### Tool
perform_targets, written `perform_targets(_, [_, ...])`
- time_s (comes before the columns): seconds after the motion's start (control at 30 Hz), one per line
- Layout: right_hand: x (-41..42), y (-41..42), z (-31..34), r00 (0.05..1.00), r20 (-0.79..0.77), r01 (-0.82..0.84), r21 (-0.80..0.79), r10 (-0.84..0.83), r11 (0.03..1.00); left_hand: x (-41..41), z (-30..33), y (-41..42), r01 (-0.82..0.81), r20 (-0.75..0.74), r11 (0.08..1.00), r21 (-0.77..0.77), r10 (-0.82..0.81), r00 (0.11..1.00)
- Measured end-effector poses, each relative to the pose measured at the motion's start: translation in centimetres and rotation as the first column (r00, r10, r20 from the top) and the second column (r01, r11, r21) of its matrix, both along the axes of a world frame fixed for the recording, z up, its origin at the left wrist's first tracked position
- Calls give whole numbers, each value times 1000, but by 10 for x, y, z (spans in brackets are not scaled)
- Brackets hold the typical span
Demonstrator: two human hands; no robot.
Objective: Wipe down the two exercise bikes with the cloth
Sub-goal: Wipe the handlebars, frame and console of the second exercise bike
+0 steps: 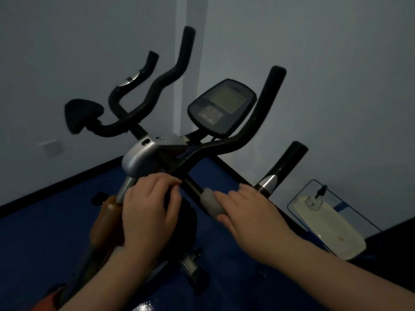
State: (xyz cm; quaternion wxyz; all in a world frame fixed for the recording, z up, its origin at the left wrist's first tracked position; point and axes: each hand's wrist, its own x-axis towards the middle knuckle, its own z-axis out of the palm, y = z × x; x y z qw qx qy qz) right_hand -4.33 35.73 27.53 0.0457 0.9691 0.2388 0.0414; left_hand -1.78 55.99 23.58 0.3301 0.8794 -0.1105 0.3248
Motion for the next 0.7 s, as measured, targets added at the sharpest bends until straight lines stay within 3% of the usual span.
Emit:
perform_targets(0.13, [53,50,-3,965,-234,143,77,-121,987,0,-5,-1,-86,-25,996,1,86,996])
perform_targets(0.33, [24,26,-15,999,-51,-24,-95,20,995,-1,-7,2,-49,-2,999,-12,49,999])
perform_targets(0.5, [62,54,-5,966,-251,115,216,-59,969,1,-9,2,-35,16,997,-66,36,999])
perform_targets(0.53, [63,57,-6,970,-242,103,277,-35,955,0,-9,2,-41,13,994,-101,42,999])
perform_targets(0.63, [54,36,1,986,-147,-47,214,79,976,-2,-9,2,-93,-47,965,-246,84,995])
perform_targets(0.7, [55,21,19,984,-82,-128,275,156,953,-2,-9,3,-137,-107,926,-353,105,989])
